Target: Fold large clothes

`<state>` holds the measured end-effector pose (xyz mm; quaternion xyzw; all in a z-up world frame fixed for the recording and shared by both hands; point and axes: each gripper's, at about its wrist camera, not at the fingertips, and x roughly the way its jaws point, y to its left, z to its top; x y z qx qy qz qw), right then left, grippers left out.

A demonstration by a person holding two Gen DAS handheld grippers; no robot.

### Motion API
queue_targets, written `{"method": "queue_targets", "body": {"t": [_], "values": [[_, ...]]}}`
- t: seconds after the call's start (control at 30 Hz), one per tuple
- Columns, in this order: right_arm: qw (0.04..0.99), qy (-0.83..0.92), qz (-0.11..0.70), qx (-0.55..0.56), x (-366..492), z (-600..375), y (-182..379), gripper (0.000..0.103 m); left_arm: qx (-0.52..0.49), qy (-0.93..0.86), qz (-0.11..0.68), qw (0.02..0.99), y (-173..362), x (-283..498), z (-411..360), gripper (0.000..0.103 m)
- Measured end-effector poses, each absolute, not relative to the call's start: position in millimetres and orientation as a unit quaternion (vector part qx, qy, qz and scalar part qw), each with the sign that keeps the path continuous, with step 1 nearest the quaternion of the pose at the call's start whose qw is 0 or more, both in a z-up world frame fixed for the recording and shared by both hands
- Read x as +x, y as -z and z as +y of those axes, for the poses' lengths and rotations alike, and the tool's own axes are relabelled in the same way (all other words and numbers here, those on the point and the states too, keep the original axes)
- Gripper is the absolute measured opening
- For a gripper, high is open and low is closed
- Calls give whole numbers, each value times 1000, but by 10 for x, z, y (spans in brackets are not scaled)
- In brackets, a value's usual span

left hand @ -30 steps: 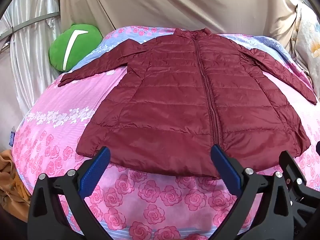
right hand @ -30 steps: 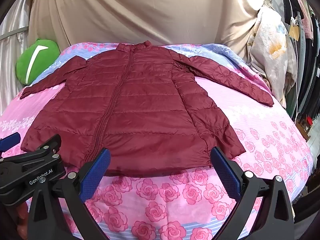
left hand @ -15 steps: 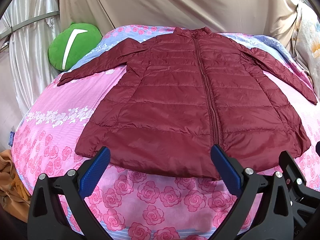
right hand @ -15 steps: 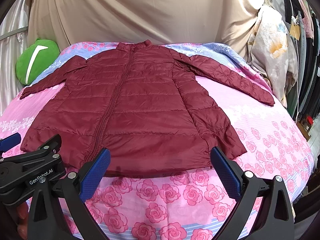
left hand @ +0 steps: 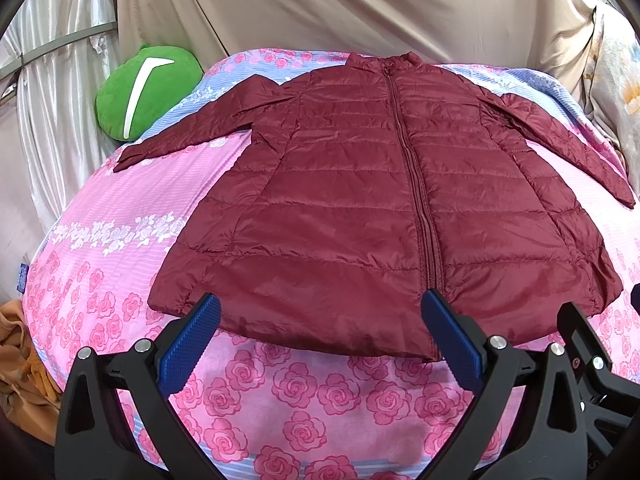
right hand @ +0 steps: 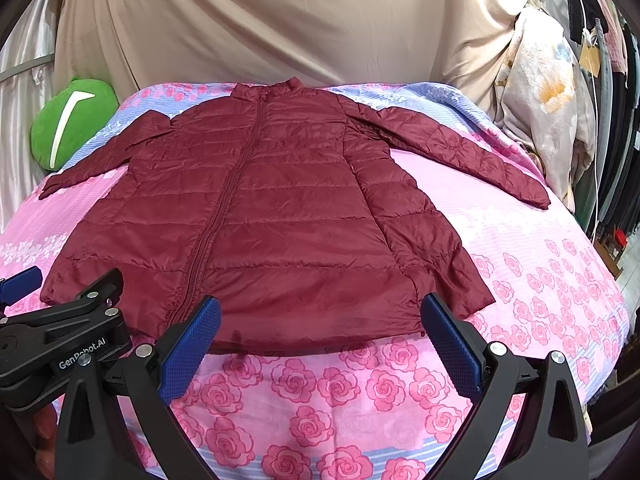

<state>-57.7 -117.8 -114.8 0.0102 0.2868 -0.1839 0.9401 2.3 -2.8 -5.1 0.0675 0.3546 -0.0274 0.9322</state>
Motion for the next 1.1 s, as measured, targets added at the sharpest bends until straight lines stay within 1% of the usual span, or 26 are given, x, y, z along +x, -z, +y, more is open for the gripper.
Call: {"method": "queue_targets", "body": {"t": [1.1], "values": [[940, 182, 290, 14, -520, -1196, 1194, 98, 64, 25, 361, 930, 126, 54, 34, 98]]}}
